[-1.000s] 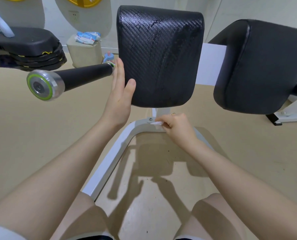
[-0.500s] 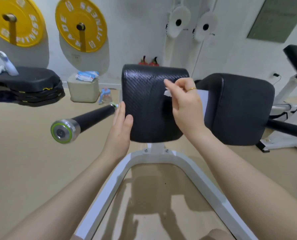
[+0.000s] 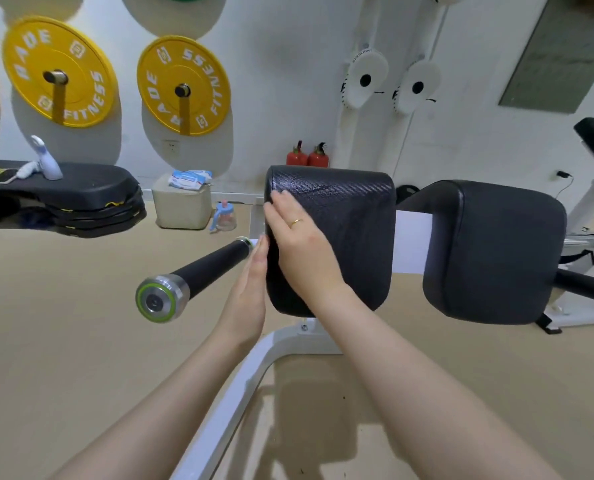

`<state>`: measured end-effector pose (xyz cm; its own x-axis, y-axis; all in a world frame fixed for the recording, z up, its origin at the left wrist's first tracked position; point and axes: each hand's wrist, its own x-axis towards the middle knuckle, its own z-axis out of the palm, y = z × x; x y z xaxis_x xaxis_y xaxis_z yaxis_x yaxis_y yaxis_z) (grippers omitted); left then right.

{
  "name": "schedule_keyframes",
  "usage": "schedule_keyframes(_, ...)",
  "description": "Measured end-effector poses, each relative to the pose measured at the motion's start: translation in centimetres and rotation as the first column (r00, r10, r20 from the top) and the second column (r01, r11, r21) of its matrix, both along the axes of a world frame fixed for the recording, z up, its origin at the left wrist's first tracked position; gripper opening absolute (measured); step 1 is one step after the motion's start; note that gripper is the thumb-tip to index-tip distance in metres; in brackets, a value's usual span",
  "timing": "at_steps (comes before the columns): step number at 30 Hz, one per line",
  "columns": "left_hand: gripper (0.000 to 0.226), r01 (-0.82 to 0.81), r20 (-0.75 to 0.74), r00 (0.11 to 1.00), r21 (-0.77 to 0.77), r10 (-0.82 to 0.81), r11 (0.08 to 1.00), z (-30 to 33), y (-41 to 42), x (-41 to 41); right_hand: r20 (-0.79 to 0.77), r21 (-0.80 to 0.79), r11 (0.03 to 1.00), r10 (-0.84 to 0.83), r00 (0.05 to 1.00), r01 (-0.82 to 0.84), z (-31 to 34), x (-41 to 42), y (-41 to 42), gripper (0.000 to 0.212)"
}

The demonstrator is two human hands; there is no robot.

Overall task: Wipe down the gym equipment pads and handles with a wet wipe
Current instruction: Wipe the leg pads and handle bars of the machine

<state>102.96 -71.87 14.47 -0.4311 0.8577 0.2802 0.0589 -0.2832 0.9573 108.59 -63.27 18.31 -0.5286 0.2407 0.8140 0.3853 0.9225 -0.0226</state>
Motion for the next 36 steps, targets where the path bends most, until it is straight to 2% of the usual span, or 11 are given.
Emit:
schedule_keyframes(3, 0.051, 0.007, 0.021, 1.0, -0.017, -0.007, 1.0, 0.2, 0.1, -0.1, -0.023, -0.077, 0.996, 0.037, 0.999, -0.039, 1.2, 1.5, 0.3, 0.038)
schedule_keyframes(6, 0.037, -0.003, 0.014, 1.0, 0.009, 0.003, 1.0, 1.1, 0.3, 0.3, -0.212, -0.122, 0.99, -0.099, 0.972, 0.074, 3.6, 4.0, 2.8, 0.019)
schedule_keyframes(8, 0.034, 0.015, 0.026, 1.0, 0.016, -0.015, 1.0, 1.6, 0.4, 0.8, -0.239, -0.179, 0.97, -0.202, 0.95, 0.162, 4.5, 4.8, 4.4, 0.014)
schedule_keyframes(12, 0.046, 0.034, 0.057, 0.998, -0.013, -0.033, 0.999, 1.0, 0.7, -0.1, -0.16, -0.112, 0.988, -0.122, 0.98, 0.105, 3.6, 2.9, 3.4, 0.017)
schedule_keyframes(16, 0.059, 0.032, 0.091, 0.995, 0.004, -0.032, 0.999, 0.4, 1.0, -0.8, 0.064, 0.034, 0.999, 0.008, 0.998, -0.011, 0.1, 1.2, -0.1, 0.015)
schedule_keyframes(20, 0.059, 0.037, 0.153, 0.988, -0.019, -0.034, 0.999, -0.1, 1.0, -0.7, 0.232, -0.044, 0.995, 0.097, 0.968, -0.09, 0.0, 3.5, -0.4, 0.016)
schedule_keyframes(24, 0.053, -0.003, 0.057, 0.998, 0.0, 0.003, 1.0, 0.7, 1.2, 0.1, -0.086, -0.066, 0.994, -0.095, 0.992, 0.089, 4.6, 6.2, 4.8, 0.019)
schedule_keyframes(26, 0.042, -0.028, 0.049, 0.998, 0.009, 0.027, 1.0, 1.3, 1.7, 0.6, -0.143, -0.083, 0.991, -0.117, 0.983, 0.106, 5.4, 6.3, 6.5, 0.015)
schedule_keyframes(31, 0.07, -0.131, -0.018, 0.991, 0.004, 0.131, 0.991, 1.2, 2.4, 0.7, 0.08, -0.055, 0.994, 0.101, 0.992, -0.097, 1.5, 6.0, 3.6, 0.014)
schedule_keyframes(34, 0.06, -0.127, 0.03, 0.992, 0.048, 0.126, 0.991, 0.5, 2.8, 0.5, 0.199, 0.15, 0.964, 0.189, 0.962, -0.22, -3.6, 6.6, 1.2, 0.019)
schedule_keyframes(36, 0.057, -0.134, 0.002, 0.991, 0.068, 0.134, 0.989, 0.7, 2.8, 0.8, 0.323, 0.145, 0.948, 0.226, 0.919, -0.284, -5.3, 7.6, 0.6, 0.02)
